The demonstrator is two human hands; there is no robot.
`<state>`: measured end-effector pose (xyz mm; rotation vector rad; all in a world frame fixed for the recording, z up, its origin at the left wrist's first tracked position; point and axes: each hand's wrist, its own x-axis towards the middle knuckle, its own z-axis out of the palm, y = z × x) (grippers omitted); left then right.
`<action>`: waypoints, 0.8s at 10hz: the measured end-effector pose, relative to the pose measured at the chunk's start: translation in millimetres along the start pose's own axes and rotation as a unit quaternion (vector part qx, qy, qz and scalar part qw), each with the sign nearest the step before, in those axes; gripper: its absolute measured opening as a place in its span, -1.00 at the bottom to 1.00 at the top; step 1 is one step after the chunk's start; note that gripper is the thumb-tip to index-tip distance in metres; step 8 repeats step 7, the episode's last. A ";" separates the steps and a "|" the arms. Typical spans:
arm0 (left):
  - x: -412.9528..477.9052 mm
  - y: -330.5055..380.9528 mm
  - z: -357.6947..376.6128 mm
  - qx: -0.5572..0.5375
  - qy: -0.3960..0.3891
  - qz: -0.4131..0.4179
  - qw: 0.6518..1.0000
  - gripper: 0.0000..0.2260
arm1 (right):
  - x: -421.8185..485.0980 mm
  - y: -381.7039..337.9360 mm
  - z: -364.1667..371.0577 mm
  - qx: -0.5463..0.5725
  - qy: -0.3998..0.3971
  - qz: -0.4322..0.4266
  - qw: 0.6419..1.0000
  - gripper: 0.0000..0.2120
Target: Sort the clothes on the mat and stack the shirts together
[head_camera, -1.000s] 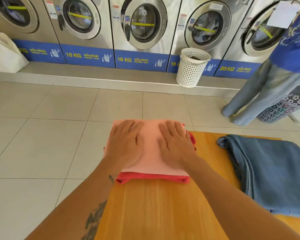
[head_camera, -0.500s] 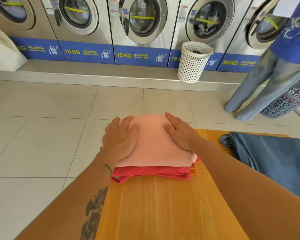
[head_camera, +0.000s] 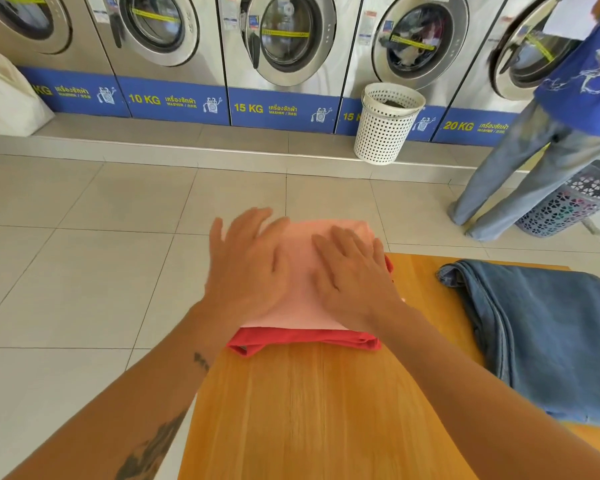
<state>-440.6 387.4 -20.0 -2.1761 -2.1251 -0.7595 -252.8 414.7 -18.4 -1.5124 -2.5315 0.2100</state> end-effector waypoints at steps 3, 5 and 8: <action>0.4 -20.9 38.5 -0.045 -0.117 -0.077 0.989 -0.44 | 5.3 36.2 35.0 0.166 -0.034 0.102 0.980 -0.18; -11.2 -27.7 31.1 -0.074 -0.124 -0.110 0.983 -0.50 | -5.7 47.0 17.0 0.174 -0.090 0.158 0.968 -0.21; -64.8 -29.5 -9.6 0.043 -0.019 -0.061 0.997 -0.54 | -58.4 62.6 -21.5 0.175 -0.051 0.168 0.969 -0.42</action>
